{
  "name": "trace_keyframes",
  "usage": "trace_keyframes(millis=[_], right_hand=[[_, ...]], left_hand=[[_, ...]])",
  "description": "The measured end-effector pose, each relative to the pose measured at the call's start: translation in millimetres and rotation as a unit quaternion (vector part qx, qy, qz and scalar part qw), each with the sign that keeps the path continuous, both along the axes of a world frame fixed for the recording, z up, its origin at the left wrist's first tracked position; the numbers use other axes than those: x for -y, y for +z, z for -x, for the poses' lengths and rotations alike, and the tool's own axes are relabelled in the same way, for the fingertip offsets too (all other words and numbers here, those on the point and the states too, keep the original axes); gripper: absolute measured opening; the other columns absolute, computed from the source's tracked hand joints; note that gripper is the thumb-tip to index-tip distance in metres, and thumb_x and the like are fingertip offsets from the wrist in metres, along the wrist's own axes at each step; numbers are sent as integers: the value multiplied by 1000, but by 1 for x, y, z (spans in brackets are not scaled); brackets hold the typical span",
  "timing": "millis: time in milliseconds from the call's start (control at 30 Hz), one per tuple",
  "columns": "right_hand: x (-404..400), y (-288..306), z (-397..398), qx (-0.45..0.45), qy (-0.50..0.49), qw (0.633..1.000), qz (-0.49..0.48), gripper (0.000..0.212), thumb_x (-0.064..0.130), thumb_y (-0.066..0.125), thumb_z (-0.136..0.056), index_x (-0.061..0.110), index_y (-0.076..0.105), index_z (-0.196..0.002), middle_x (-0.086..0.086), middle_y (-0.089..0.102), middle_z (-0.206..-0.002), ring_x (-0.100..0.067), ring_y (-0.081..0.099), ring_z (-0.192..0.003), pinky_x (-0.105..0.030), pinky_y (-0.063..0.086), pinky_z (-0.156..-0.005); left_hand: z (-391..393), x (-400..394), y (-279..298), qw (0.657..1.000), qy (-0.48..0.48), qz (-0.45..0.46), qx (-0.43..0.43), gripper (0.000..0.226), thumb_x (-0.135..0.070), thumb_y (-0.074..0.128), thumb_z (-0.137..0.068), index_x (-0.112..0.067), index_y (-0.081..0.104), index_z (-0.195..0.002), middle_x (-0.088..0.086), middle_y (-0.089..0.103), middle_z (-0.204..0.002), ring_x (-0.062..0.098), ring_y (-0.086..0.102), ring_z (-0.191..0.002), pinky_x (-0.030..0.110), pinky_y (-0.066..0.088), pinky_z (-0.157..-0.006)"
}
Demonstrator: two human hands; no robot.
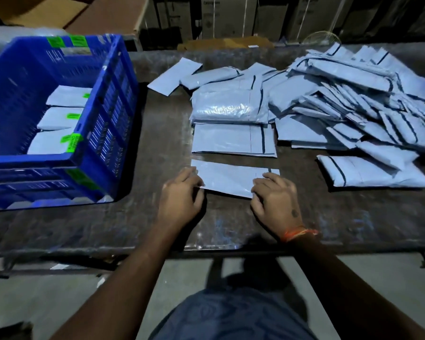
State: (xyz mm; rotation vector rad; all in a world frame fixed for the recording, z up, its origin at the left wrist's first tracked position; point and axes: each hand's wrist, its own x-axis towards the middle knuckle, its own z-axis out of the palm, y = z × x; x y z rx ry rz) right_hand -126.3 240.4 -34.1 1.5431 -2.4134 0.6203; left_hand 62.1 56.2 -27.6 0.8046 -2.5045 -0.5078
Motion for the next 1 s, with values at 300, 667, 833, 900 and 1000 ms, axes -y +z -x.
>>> trace_keyframes(millis=[300, 667, 833, 900, 1000], right_hand=[[-1, 73, 5, 84, -29, 993, 80, 9, 25, 57, -93, 22, 65, -95, 0, 68, -82, -23, 63, -78, -35, 47, -74], [44, 77, 50, 89, 22, 975, -202, 12, 19, 58, -92, 16, 70, -95, -10, 73, -92, -32, 66, -89, -35, 48, -73], [42, 38, 27, 79, -33, 985, -150, 17, 18, 52, -93, 17, 68, -102, -11, 68, -103, -33, 59, -103, -38, 45, -84], [31, 29, 5, 71, -67, 992, -74, 18, 25, 47, -93, 26, 62, -104, -3, 64, -108, -27, 55, -108, -40, 45, -89], [23, 15, -30, 75, -64, 993, -59, 47, 35, 36, -98, 22, 52, -140, -2, 51, -146, -23, 42, -136, -43, 37, -108]], left_hand=[[2, -5, 52, 969, 26, -172, -173, 2, -20, 69, -93, -19, 67, -93, -7, 68, -74, -5, 56, -60, 13, 42, -58], [23, 23, 26, 974, 111, -197, -9, 17, -29, 68, -89, -14, 72, -95, 2, 74, -87, 22, 69, -84, 31, 50, -70], [16, -2, 19, 974, 190, -103, 67, 21, -29, 55, -96, -13, 60, -109, 12, 68, -96, 36, 64, -94, 35, 42, -71], [14, -15, 19, 987, 151, 5, 51, 31, -29, 51, -95, -14, 57, -122, 13, 63, -116, 35, 60, -106, 42, 47, -83], [15, -23, 6, 995, 2, 89, 54, 44, -33, 48, -98, -15, 51, -138, 8, 46, -149, 28, 43, -136, 43, 41, -104]])
